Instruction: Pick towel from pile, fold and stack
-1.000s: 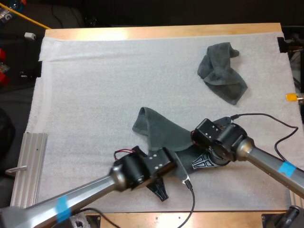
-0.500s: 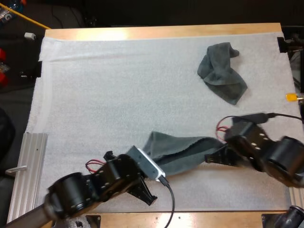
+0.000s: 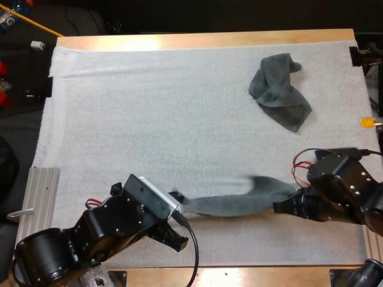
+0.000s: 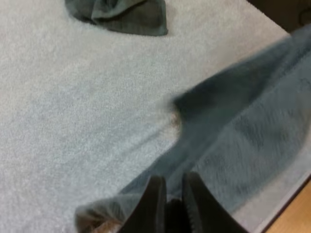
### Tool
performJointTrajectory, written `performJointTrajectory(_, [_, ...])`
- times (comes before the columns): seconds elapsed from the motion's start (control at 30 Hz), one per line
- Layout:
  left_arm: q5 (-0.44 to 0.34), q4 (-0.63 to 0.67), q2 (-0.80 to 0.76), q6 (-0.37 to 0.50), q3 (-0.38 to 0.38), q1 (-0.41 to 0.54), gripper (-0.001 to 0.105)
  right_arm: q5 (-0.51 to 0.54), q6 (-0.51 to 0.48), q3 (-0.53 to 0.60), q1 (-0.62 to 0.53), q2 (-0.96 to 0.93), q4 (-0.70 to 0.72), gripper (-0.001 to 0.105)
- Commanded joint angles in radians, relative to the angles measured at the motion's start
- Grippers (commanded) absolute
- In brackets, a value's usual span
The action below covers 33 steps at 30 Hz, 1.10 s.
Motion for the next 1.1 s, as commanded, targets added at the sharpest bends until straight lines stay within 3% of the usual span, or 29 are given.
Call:
performJointTrajectory(0.0, [-0.036, -0.004, -0.005, -0.021, -0.007, -0.005, 0.0, -0.066, 0.007, -0.016, -0.001, -0.002, 0.015, 0.0])
performJointTrajectory(0.07, [-0.039, -0.006, -0.005, -0.022, -0.007, -0.005, 0.0, -0.108, 0.007, -0.025, 0.007, -0.002, 0.016, 0.0])
performJointTrajectory(0.37, [-0.057, 0.044, -0.005, -0.03, -0.057, -0.005, 0.0, -0.102, 0.056, -0.031, 0.076, -0.002, 0.016, 0.0])
performJointTrajectory(0.5, [-0.168, 0.105, -0.005, -0.035, -0.034, -0.005, 0.0, 0.009, 0.068, -0.022, 0.076, -0.002, -0.006, 0.0])
performJointTrajectory(0.67, [-0.236, 0.001, 0.009, -0.035, 0.051, 0.014, 0.0, 0.093, 0.074, 0.036, 0.073, 0.049, -0.135, 0.0])
performJointTrajectory(0.87, [-0.228, -0.156, 0.082, 0.036, 0.166, 0.17, 0.0, 0.158, 0.083, 0.108, 0.024, 0.225, -0.357, 0.0])
performJointTrajectory(1.07, [-0.135, -0.334, 0.189, 0.131, 0.205, 0.344, 0.0, 0.153, 0.09, 0.115, -0.103, 0.387, -0.581, 0.0])
